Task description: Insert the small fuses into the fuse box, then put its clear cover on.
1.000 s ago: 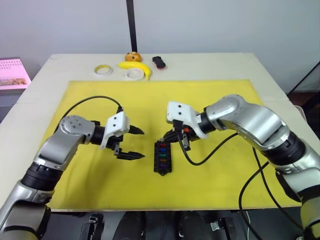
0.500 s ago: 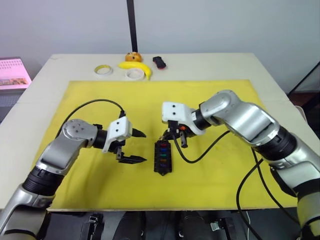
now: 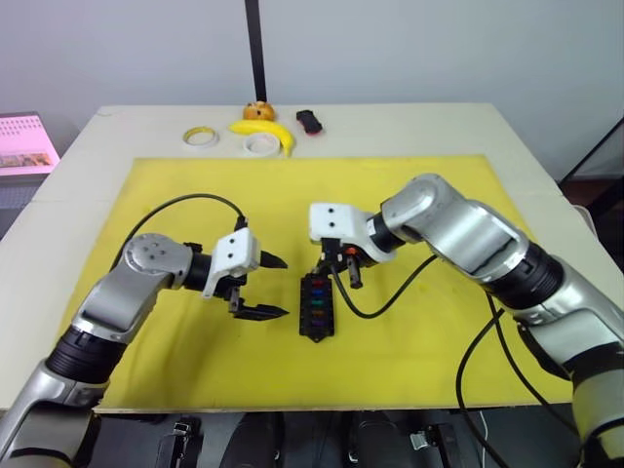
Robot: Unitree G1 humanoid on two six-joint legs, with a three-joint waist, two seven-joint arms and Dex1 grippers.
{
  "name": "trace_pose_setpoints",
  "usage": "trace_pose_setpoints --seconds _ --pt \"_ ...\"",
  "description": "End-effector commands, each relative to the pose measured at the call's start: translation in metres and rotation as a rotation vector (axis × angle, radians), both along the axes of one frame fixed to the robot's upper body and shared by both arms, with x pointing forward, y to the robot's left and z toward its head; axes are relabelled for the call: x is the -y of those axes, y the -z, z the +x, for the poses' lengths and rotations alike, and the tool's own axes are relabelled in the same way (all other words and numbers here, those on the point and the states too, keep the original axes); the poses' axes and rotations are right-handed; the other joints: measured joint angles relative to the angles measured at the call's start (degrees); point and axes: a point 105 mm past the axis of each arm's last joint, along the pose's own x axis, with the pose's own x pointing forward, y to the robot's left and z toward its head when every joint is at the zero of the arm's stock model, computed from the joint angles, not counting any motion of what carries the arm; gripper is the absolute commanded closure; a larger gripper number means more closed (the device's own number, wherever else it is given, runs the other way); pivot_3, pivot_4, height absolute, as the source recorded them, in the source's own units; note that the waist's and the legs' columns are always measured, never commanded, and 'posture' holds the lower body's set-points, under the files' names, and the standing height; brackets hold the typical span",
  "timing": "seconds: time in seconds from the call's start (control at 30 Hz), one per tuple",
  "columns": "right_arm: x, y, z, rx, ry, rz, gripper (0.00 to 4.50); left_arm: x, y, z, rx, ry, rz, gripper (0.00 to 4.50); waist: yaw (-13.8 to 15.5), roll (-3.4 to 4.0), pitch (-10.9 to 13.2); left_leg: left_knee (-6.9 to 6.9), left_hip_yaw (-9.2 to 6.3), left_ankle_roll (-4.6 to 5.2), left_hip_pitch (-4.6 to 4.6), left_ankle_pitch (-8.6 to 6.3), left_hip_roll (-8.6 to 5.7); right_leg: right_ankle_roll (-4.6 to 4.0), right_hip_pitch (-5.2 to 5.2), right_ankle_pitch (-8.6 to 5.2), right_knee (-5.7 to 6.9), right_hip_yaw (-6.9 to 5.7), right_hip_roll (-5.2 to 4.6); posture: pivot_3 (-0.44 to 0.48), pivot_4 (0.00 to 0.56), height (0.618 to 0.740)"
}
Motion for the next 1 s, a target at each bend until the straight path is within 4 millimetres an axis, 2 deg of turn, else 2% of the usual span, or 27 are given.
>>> trace_pose_setpoints --seconds 0.03,1.0 --pt "-0.002 -0.006 0.001 0.033 -0.014 0.001 4.50 0.001 -0.006 -0.003 0.026 0.009 0.001 0.05 0.0 0.00 0.0 0.00 0.00 0.00 0.00 0.00 0.00 0.00 0.00 0.00 0.00 0.00 0.00 0.000 0.150 0.740" --pt "-0.002 0.012 0.007 0.039 -0.008 -0.072 4.50 -0.003 -0.006 -0.004 0.020 -0.005 0.020 0.05 0.0 0.00 0.0 0.00 0.00 0.00 0.01 0.00 0.00 0.00 0.00 0.00 0.01 -0.01 0.01 0.000 0.150 0.740"
